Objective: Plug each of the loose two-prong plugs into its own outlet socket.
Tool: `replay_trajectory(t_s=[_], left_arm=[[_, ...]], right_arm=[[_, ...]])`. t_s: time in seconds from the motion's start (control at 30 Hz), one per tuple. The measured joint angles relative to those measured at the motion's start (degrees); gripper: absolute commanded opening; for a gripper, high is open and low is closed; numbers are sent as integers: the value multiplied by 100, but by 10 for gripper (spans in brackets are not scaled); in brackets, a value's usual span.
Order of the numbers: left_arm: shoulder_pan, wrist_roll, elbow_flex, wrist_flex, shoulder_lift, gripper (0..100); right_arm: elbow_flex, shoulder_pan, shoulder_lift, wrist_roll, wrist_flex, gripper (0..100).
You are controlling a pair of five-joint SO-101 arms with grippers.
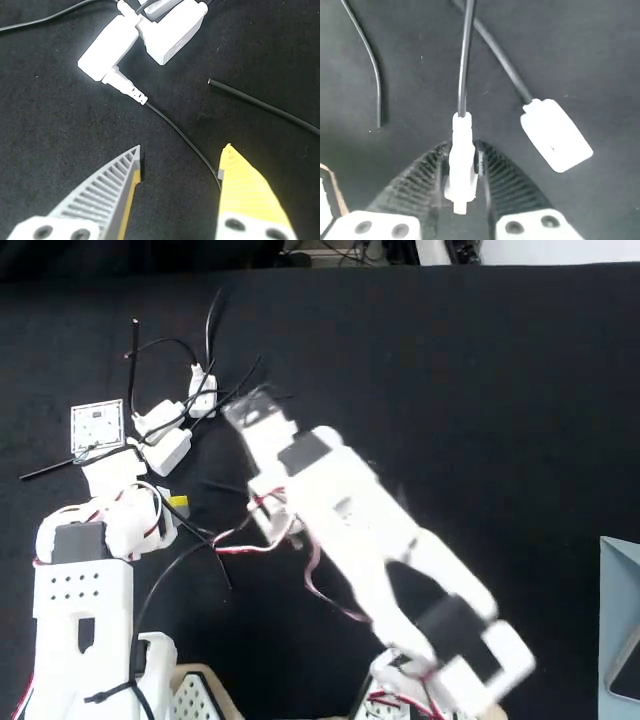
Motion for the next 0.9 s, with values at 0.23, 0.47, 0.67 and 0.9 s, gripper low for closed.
replay_trajectory(t_s=[0.23,0.47,0.67,0.9], left_arm=[[0,0,-123,0,0,249],[0,141,-123,0,-264,251],[246,220,246,0,-1538,254],[624,220,897,-360,-2532,254]], right_arm=[[870,88,-2251,0,-62,11],[2048,35,-3965,466,-1020,11],[2690,-571,-4527,545,-1741,11],[2725,-1433,-4536,545,-1916,11]])
